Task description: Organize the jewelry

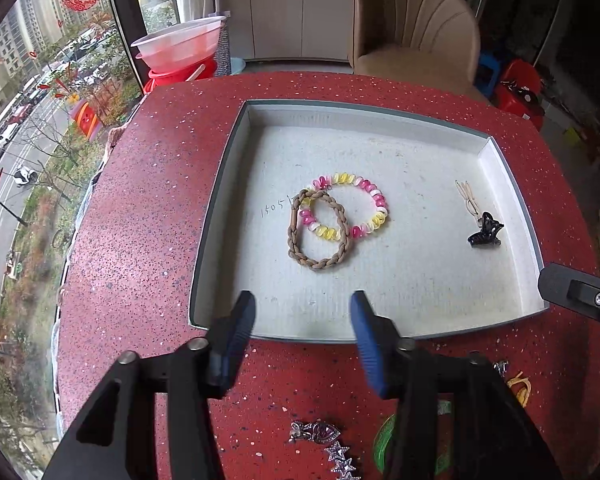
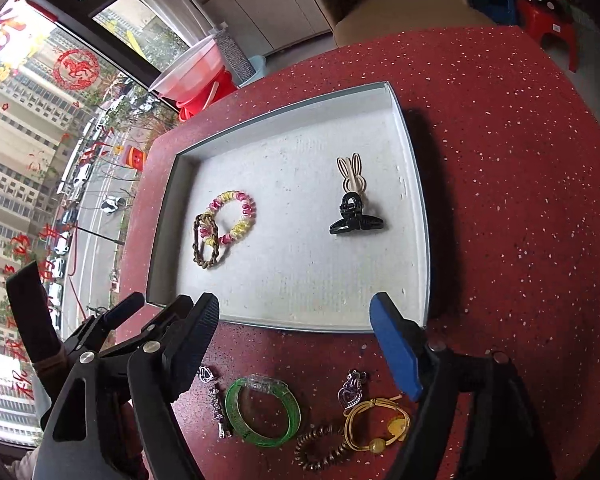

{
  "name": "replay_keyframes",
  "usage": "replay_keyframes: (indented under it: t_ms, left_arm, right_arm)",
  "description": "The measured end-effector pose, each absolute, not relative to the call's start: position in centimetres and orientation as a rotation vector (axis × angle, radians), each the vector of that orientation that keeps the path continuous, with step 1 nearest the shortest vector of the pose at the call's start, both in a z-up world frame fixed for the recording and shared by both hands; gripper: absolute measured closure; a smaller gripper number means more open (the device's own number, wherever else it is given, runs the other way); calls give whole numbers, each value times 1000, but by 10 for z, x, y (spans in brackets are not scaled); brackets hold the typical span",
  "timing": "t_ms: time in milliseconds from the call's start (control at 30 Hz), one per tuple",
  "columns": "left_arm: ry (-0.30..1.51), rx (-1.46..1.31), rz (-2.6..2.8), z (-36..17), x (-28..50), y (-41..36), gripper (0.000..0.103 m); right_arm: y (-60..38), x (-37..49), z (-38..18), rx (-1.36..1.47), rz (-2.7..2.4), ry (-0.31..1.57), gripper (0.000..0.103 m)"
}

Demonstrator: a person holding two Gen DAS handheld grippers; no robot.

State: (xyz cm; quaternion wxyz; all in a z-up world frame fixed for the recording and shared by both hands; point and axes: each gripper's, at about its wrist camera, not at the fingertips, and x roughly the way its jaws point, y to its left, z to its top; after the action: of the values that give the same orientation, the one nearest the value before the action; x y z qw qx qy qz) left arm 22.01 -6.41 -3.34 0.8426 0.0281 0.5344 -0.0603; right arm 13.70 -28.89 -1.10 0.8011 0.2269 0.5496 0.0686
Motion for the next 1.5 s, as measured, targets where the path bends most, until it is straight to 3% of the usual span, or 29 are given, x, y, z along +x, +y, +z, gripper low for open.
replay_keyframes:
  t_ms: [367, 600, 1167, 1500]
  left_arm:
    - [1065, 112, -52, -11, 178, -42, 0]
    - [1116, 117, -34, -19, 151, -28, 0]
    - [1296, 52, -99, -61, 108, -15, 0]
    - [1330, 25, -80, -69, 108, -18, 0]
  right_arm:
    - [-279, 86, 2, 476, 152, 1146, 16]
    - [-273, 54, 16, 470, 197, 1084, 15]
    - [-282, 7, -33, 460, 12, 1318, 15]
    - [-305, 9, -52, 426, -125, 1351, 15]
